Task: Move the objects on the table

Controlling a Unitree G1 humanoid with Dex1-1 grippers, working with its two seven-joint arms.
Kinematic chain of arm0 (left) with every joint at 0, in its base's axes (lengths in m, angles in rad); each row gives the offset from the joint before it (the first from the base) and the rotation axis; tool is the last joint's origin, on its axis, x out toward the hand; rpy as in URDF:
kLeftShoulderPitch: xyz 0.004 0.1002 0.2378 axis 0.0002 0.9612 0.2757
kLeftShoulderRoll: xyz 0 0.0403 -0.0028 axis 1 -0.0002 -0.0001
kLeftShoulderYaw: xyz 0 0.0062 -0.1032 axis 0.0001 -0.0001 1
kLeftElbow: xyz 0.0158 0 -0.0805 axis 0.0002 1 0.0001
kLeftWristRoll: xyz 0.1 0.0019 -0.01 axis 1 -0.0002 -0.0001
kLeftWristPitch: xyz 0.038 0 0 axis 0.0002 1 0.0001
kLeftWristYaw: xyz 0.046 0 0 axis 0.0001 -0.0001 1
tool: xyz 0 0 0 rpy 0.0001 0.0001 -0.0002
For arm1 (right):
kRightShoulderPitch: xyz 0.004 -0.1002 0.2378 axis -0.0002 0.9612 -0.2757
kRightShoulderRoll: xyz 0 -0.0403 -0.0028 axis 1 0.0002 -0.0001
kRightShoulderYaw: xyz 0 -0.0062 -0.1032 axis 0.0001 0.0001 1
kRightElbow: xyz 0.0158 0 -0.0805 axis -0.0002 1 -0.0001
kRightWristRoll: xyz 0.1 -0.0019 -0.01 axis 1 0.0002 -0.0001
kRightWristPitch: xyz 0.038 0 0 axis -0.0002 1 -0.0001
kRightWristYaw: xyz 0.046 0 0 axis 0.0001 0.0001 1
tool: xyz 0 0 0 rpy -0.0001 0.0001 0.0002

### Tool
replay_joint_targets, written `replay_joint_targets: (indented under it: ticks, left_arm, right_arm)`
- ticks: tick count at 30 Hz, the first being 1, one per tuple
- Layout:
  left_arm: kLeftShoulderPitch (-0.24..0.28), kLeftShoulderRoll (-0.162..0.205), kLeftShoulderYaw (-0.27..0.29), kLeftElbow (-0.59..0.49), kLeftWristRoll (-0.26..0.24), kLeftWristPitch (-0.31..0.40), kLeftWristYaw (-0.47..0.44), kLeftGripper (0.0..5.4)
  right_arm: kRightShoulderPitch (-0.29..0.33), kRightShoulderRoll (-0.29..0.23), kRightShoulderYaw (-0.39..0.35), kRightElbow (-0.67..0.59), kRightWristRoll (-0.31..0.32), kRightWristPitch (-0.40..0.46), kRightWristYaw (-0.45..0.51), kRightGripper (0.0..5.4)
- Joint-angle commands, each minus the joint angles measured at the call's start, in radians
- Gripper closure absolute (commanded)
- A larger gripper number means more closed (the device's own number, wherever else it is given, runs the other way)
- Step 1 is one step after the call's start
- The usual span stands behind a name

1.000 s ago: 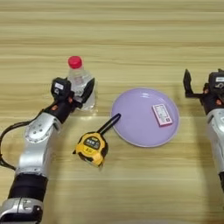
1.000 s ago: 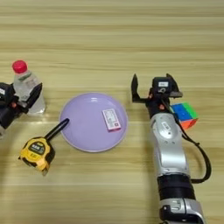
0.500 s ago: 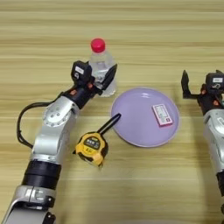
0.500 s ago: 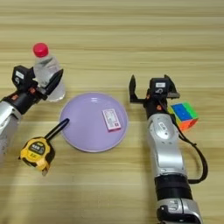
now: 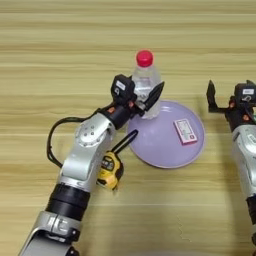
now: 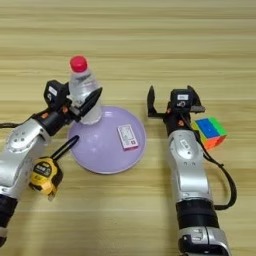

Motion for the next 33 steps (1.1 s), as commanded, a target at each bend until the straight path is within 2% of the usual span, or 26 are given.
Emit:
replay_joint_targets:
  ticks: [1,7,13,20,30,31,33]
  left_arm:
    - [-0.019,-0.022,-0.018,0.014,0.016,-0.011,-0.003,2.27]
    - [-0.012,-0.048,-0.046,0.068,0.033,-0.030,-0.008,2.27]
    - [-0.004,-0.064,-0.040,0.154,0.034,-0.064,-0.026,2.27]
    - [-0.002,-0.068,-0.037,0.244,0.047,-0.122,-0.034,2.27]
    - [0.008,-0.070,-0.041,0.291,0.071,-0.178,-0.033,2.27]
    - [0.009,-0.070,-0.040,0.291,0.074,-0.181,-0.032,1.99]
    - [0.015,-0.068,-0.040,0.282,0.079,-0.184,-0.030,1.82]
  right_arm:
    - [-0.011,0.006,0.001,-0.010,-0.001,-0.003,-0.009,0.00]
    - [-0.011,0.006,0.000,-0.009,-0.002,-0.004,-0.011,0.00]
    - [-0.010,0.006,0.000,-0.015,-0.002,-0.002,-0.016,0.00]
    - [-0.009,0.004,0.000,-0.018,-0.001,0.000,-0.018,0.00]
    - [-0.010,0.002,-0.001,-0.018,0.000,0.001,-0.016,0.00]
    - [-0.010,0.002,-0.001,-0.018,0.000,0.001,-0.016,0.00]
    - [-0.009,0.002,0.000,-0.018,0.000,0.001,-0.016,0.00]
